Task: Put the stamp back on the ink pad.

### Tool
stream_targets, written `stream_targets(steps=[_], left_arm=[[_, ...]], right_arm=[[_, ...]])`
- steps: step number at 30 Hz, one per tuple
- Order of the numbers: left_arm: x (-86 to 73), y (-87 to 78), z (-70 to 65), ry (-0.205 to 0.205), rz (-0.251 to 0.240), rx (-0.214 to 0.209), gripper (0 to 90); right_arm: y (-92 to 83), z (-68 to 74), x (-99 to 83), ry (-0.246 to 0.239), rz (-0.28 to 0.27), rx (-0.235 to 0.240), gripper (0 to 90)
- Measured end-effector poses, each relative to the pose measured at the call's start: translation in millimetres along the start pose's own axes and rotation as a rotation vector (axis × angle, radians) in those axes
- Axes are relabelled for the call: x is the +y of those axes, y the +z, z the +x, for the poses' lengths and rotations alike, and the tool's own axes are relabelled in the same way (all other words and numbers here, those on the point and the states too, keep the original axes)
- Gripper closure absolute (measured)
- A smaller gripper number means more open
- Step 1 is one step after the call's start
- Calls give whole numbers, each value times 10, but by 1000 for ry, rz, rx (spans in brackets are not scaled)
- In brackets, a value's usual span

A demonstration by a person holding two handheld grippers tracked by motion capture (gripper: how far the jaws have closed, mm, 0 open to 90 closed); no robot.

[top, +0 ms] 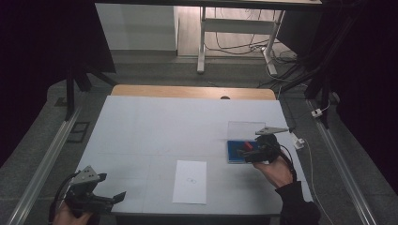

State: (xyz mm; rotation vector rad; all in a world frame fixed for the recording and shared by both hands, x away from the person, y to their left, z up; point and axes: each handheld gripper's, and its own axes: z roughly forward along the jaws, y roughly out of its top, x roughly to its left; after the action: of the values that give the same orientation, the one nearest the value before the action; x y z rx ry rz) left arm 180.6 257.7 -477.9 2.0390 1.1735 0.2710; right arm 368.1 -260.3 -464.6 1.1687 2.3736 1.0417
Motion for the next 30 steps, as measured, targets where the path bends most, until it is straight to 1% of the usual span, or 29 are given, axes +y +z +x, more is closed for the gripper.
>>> stream_targets(steps=[1,4,6,7,11,15,21,25,29,30], left_arm=[[0,0,0,0,0,0,13],[0,-2,2,0,1,0,13],[-1,-3,2,-1,0,-1,13],[-2,-3,3,-2,-1,-1,13],[-4,-4,4,-3,-3,-2,13],[-3,-3,4,-3,-3,-2,13],[-4,-4,6,-4,-4,-3,13],[0,-2,6,-1,0,-3,13],[1,-1,8,-3,0,-5,12],[1,-1,8,-4,0,-5,12]], right_arm=[[-6,8,2,-3,3,9,47],[-16,47,4,1,-4,16,21],[-20,76,6,-3,-4,8,4],[-28,94,8,-3,-8,0,2],[-59,149,9,3,-24,-1,0],[-101,208,2,-3,-31,4,0],[-200,296,-30,-3,-44,21,0],[-276,345,-81,-8,-51,30,0],[-356,378,-143,-12,-54,29,0],[-373,385,-159,-11,-56,35,0]])
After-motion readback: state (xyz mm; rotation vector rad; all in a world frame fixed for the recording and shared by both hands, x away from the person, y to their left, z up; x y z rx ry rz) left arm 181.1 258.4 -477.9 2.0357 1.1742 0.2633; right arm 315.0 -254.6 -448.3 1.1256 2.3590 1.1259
